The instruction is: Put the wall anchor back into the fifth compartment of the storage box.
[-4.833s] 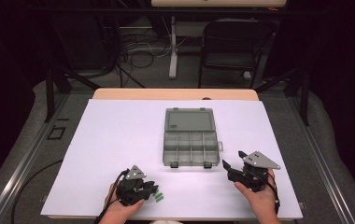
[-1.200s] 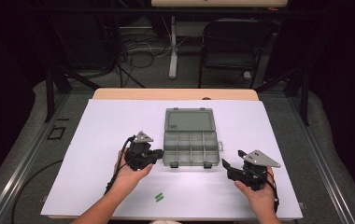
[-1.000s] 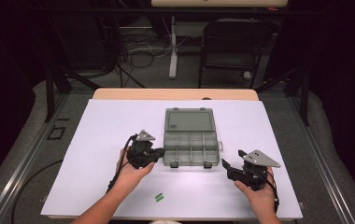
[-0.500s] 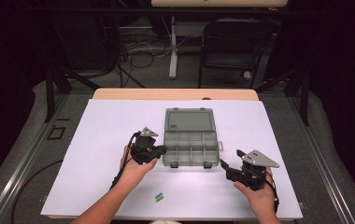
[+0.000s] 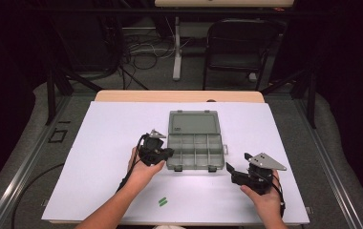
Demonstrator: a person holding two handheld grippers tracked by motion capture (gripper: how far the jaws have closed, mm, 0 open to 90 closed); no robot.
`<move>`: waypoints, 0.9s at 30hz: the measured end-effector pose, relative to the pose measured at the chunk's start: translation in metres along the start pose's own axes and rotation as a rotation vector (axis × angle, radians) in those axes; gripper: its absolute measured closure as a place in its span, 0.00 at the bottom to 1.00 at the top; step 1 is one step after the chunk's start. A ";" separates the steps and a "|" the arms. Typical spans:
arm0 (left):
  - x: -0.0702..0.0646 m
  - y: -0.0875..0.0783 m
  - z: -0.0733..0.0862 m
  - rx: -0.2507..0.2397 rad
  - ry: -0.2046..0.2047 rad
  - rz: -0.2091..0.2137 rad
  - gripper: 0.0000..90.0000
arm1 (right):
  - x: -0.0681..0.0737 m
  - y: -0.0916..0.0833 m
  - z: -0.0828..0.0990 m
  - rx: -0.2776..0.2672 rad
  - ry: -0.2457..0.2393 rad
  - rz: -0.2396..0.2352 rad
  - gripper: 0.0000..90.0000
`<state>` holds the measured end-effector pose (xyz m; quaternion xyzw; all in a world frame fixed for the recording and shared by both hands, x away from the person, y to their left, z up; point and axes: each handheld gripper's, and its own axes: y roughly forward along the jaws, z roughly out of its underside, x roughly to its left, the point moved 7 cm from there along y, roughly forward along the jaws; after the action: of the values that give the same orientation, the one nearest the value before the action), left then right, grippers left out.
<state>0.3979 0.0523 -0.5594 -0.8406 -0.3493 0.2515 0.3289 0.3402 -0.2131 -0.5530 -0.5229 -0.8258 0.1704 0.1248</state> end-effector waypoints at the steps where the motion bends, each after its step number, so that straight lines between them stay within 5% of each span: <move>1: 0.000 0.001 0.000 0.001 0.005 -0.001 0.94 | 0.000 0.000 0.000 0.003 0.003 -0.004 0.24; 3: -0.001 0.003 0.000 0.005 0.004 0.002 0.94 | 0.001 -0.004 0.001 0.039 -0.008 -0.018 0.23; 5: -0.001 0.005 0.001 0.011 0.005 0.002 0.94 | 0.001 -0.001 0.000 0.006 -0.009 -0.011 0.20; 9: -0.004 0.009 0.002 0.015 0.003 0.007 0.94 | 0.002 -0.003 0.001 0.038 -0.014 -0.025 0.19; 27: -0.008 0.021 0.007 0.051 0.019 0.006 0.94 | 0.002 0.001 0.002 0.023 -0.018 -0.007 0.17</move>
<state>0.3971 0.0372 -0.5780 -0.8353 -0.3371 0.2532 0.3529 0.3392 -0.2109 -0.5549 -0.5172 -0.8266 0.1842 0.1239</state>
